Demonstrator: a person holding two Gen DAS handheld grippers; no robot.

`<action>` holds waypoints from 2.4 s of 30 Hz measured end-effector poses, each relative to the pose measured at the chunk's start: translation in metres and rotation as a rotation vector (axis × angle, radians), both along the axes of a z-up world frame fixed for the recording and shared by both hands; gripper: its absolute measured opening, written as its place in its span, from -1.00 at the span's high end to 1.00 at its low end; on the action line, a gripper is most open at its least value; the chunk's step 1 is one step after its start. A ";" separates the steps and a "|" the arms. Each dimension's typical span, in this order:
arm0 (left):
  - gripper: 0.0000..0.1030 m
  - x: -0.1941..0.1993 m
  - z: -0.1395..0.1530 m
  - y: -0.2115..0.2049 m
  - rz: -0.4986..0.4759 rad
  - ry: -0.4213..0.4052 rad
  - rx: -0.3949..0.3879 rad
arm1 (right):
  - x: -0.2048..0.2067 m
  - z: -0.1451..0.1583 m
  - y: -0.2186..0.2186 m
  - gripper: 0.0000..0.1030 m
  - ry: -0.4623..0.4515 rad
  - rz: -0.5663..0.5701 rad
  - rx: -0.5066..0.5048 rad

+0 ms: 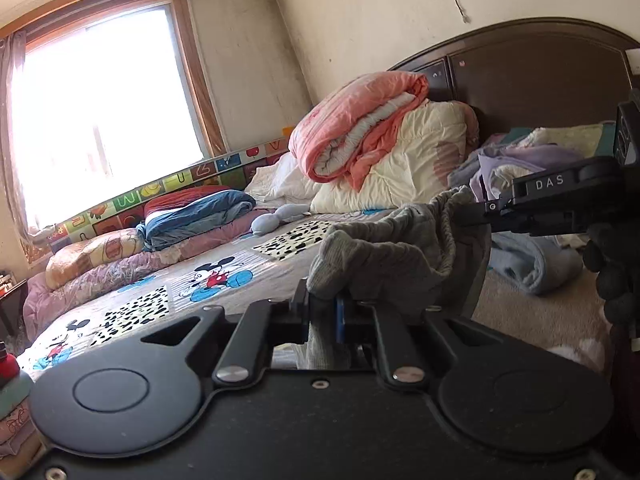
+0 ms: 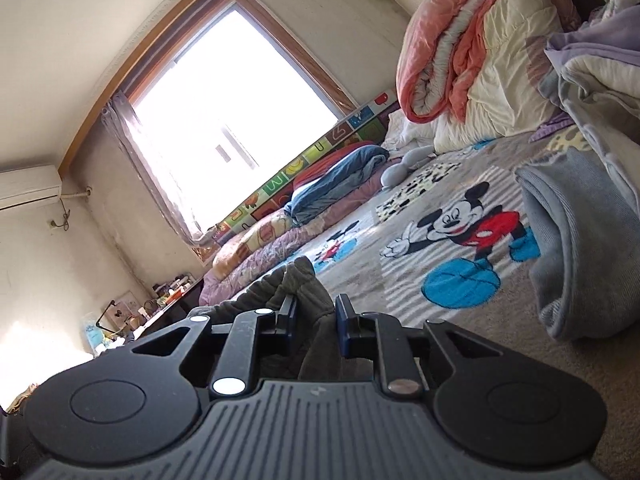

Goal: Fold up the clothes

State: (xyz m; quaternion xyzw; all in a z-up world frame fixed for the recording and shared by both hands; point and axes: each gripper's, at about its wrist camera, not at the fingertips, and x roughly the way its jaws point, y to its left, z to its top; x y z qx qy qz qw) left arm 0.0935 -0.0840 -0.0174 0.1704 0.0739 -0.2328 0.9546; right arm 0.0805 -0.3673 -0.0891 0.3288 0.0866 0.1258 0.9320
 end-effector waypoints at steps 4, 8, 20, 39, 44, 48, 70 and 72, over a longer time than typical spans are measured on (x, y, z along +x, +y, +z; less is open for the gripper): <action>0.81 0.014 0.045 0.007 0.013 0.013 -0.057 | 0.016 0.044 0.000 0.59 -0.078 0.031 -0.015; 0.81 0.033 0.090 0.010 0.029 0.026 -0.092 | 0.037 0.094 -0.004 0.59 -0.141 0.057 -0.042; 0.83 0.052 0.192 0.004 0.028 0.014 -0.149 | 0.091 0.212 -0.011 0.61 -0.228 0.095 -0.140; 0.86 0.029 0.241 -0.045 -0.184 0.134 -0.362 | 0.094 0.305 -0.064 0.62 -0.302 0.032 -0.311; 0.86 0.031 0.211 -0.041 -0.178 0.203 -0.413 | 0.092 0.306 -0.067 0.62 -0.306 0.027 -0.374; 0.86 0.045 0.171 -0.016 -0.105 0.262 -0.455 | 0.107 0.290 -0.038 0.62 -0.268 0.053 -0.473; 0.87 0.079 -0.042 0.231 0.340 0.503 -0.844 | 0.240 0.123 0.300 0.64 -0.024 0.532 -0.808; 0.87 0.078 -0.055 0.250 0.374 0.527 -0.868 | 0.249 0.109 0.331 0.64 -0.017 0.572 -0.837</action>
